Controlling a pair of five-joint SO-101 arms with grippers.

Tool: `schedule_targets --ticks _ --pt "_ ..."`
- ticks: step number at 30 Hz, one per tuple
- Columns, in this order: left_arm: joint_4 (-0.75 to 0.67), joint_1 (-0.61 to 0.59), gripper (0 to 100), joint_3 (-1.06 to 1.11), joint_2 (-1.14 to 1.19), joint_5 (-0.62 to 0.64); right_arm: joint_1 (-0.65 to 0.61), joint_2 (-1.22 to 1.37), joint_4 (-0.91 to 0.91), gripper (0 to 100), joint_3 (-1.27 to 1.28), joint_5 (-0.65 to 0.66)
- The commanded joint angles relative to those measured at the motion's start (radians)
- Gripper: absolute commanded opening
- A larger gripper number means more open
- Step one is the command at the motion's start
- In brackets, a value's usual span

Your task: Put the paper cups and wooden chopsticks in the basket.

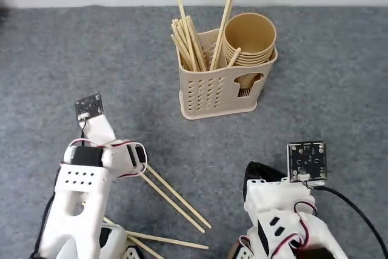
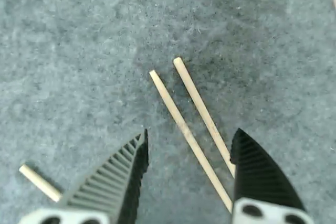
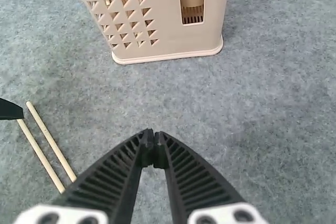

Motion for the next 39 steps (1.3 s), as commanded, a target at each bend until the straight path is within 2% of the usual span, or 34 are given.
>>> schedule_targets --ticks 1,13,17,23,26,34,39 --pt "-0.057 -0.008 25 0.005 -0.025 -0.009 0.012 0.028 -0.021 0.8 -0.008 0.003" --pt "-0.037 0.072 25 -0.01 -0.025 0.023 0.012 0.028 -0.021 0.8 -0.008 0.003" --pt "0.052 0.066 25 -0.093 0.014 0.035 0.012 0.028 -0.021 0.8 -0.008 0.003" --pt "0.195 0.066 25 -0.312 0.252 0.06 0.012 0.028 -0.019 0.8 -0.008 0.002" --pt "0.186 0.072 25 -0.34 0.351 0.08 0.012 0.028 -0.019 0.8 -0.008 0.002" --pt "0.064 0.069 25 -0.335 0.542 0.095 0.012 0.028 -0.019 0.8 -0.008 0.002" --pt "-0.023 0.071 25 -0.335 0.655 0.149 0.012 0.028 -0.019 0.8 -0.008 0.002"
